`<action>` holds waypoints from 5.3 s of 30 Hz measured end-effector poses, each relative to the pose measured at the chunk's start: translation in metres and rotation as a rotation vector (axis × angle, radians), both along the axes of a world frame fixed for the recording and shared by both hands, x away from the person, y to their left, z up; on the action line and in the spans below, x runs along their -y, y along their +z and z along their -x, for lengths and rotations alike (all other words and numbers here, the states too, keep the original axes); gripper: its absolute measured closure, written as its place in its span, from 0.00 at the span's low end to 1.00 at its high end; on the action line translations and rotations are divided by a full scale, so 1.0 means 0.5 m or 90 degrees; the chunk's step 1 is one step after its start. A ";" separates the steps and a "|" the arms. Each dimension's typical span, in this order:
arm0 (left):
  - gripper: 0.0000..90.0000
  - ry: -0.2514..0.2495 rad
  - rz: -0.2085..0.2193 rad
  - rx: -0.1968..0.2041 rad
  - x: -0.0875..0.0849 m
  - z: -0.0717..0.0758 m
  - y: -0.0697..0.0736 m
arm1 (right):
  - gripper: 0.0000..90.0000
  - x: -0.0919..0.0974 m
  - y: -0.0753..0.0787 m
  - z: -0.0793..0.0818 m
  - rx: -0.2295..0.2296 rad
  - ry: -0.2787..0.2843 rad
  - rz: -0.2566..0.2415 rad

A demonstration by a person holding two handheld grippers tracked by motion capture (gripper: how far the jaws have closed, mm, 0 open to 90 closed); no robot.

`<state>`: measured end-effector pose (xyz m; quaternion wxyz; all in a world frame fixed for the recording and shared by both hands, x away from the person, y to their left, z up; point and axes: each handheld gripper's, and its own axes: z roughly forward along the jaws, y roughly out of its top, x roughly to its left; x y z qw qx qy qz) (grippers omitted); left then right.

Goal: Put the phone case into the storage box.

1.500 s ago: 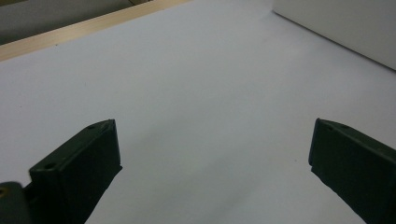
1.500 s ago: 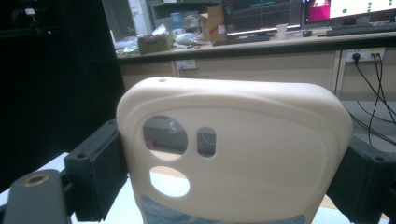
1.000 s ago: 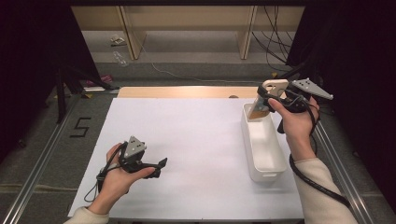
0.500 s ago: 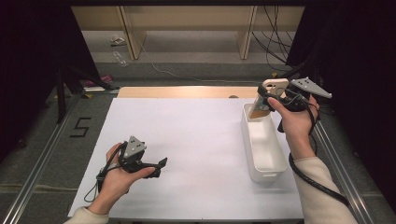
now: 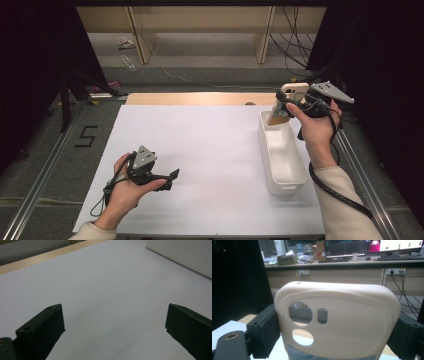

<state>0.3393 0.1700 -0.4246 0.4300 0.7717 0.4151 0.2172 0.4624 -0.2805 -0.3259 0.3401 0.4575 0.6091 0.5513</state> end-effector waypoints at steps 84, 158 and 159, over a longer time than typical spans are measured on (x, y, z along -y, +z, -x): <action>0.02 0.002 0.001 0.000 -0.001 -0.001 0.000 | 0.14 -0.003 -0.017 -0.041 -0.011 -0.010 0.010; 0.03 0.000 0.002 0.001 -0.002 -0.001 0.003 | 0.14 -0.016 -0.039 -0.073 -0.021 -0.014 0.010; 0.03 0.001 0.004 0.001 -0.002 -0.001 0.003 | 0.14 -0.016 -0.039 -0.074 -0.022 -0.015 0.010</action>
